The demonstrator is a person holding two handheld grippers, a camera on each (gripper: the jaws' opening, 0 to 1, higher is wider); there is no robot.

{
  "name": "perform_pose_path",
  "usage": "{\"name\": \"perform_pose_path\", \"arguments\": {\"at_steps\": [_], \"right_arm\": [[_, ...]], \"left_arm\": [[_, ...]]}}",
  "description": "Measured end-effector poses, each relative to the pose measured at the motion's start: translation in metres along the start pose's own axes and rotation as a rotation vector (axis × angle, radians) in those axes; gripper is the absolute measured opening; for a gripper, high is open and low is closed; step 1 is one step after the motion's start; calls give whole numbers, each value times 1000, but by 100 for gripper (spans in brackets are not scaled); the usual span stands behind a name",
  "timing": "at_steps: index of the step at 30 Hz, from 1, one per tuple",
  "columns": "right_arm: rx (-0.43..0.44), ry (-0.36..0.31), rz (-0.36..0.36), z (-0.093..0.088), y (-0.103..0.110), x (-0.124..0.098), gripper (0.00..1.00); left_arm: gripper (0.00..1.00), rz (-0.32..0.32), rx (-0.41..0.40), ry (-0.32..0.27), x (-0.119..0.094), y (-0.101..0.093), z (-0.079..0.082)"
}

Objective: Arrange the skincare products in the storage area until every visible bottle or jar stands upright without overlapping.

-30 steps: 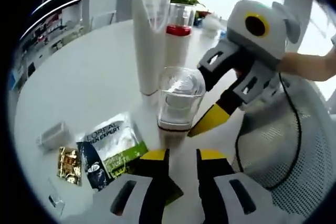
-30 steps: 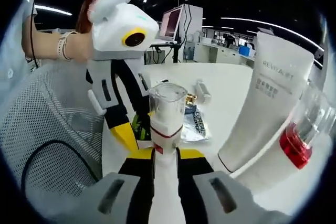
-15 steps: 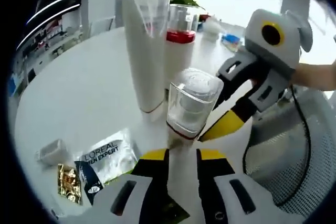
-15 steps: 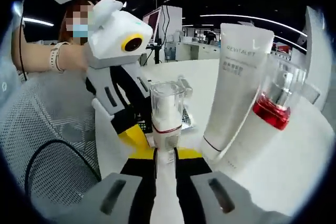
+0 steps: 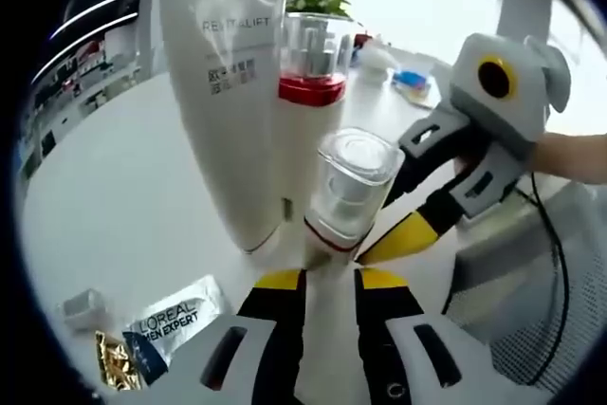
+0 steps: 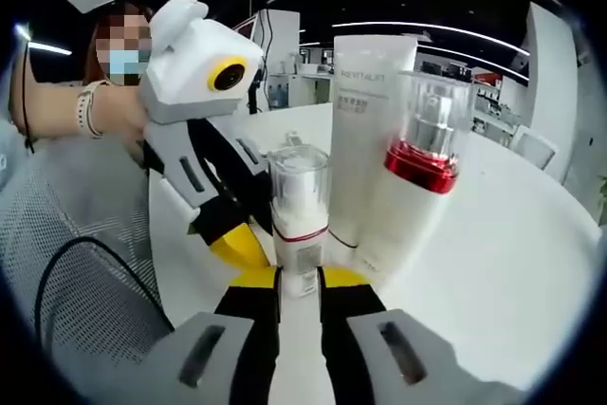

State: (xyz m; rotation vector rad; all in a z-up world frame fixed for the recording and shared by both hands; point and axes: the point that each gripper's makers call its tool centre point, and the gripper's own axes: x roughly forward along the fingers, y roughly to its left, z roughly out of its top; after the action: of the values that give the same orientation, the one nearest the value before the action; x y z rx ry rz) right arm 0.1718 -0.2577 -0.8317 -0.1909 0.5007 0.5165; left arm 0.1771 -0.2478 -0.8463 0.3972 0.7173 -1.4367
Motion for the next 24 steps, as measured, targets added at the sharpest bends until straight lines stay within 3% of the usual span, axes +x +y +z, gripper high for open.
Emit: {"name": "perform_pose_path", "arguments": {"at_steps": [24], "right_arm": [[-69,24,0,-7,-22,-6,17]], "left_arm": [[16,-17,42,50,23,-3,8]]}}
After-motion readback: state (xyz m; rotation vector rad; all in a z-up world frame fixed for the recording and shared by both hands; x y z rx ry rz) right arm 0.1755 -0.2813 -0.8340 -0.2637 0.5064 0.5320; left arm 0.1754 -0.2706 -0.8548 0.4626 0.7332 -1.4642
